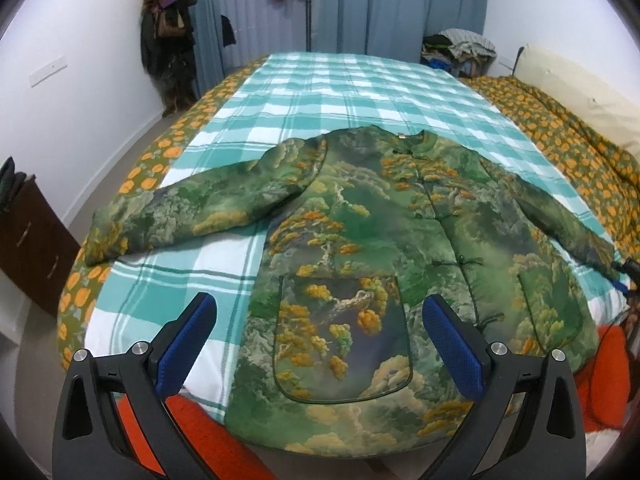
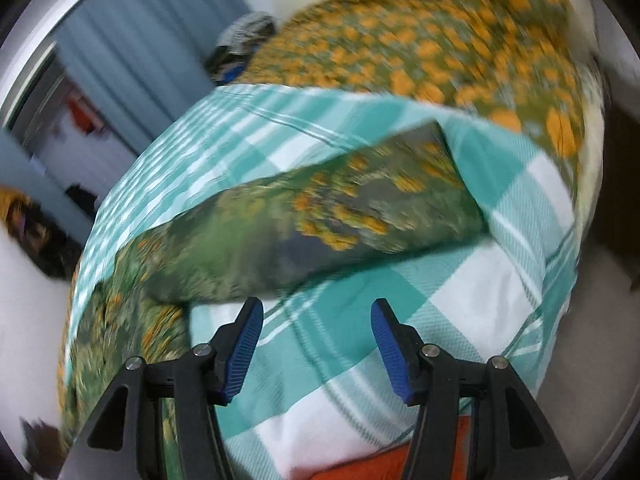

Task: Fold large clothes
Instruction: 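Grasp the sleeve cuff nearest the right tool with the right tool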

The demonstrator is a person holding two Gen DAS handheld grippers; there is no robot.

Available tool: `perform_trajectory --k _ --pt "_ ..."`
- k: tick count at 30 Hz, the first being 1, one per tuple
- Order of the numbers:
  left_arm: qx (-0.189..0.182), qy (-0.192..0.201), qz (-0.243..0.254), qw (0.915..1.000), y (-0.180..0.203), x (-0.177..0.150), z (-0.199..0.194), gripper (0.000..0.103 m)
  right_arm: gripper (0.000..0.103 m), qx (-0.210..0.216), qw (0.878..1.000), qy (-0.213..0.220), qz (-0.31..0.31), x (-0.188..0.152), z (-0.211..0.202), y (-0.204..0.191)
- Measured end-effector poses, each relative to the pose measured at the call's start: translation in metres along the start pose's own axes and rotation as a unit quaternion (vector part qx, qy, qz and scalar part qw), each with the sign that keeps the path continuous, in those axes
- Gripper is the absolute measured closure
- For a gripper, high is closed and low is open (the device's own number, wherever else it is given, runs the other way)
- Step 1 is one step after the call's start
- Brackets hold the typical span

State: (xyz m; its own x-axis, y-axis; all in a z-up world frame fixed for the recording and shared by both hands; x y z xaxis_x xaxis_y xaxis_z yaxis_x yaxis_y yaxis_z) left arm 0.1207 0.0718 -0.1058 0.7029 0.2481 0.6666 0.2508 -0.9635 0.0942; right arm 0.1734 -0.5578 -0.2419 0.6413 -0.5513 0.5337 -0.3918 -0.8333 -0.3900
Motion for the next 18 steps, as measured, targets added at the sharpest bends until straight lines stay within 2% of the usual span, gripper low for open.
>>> perform_trajectory --k 5,8,15,16,17,18 --pt "0.006 -0.002 0.002 1.0 0.0 -0.002 0.0 0.001 0.046 0.032 0.993 -0.013 0.114 0.006 0.028 0.032" --pt "0.008 -0.005 0.0 1.0 -0.002 -0.003 0.002 0.001 0.046 0.032 0.986 0.001 0.163 0.013 0.039 0.049" --pt "0.017 -0.016 -0.004 0.9997 -0.006 -0.009 0.008 0.001 0.046 0.015 0.979 0.038 0.202 0.033 0.055 0.071" --pt "0.018 -0.018 -0.004 0.9997 -0.006 -0.01 0.009 0.001 0.059 0.008 0.979 0.043 0.201 0.036 0.056 0.073" --pt "0.019 -0.02 -0.004 0.9996 -0.007 -0.011 0.01 0.001 0.079 -0.001 0.98 0.043 0.193 0.038 0.056 0.073" --pt "0.021 -0.02 -0.004 0.9996 -0.008 -0.012 0.011 0.001 0.084 -0.014 0.983 0.047 0.179 0.041 0.053 0.07"
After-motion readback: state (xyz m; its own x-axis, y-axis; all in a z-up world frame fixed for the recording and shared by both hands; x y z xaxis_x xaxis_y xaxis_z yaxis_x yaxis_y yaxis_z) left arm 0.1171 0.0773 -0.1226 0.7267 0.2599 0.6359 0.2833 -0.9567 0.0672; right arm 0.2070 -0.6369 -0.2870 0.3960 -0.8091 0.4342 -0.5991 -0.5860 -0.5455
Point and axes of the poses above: each gripper's, at about its wrist camera, not at the fingertips, and z roughly the way its jaws point, y to its right, x to its top, the point moved 8 cm from there along z, roughly the way its jaws point, and after that the axes turned 7 degrees about -z, right-handed, at the moved point
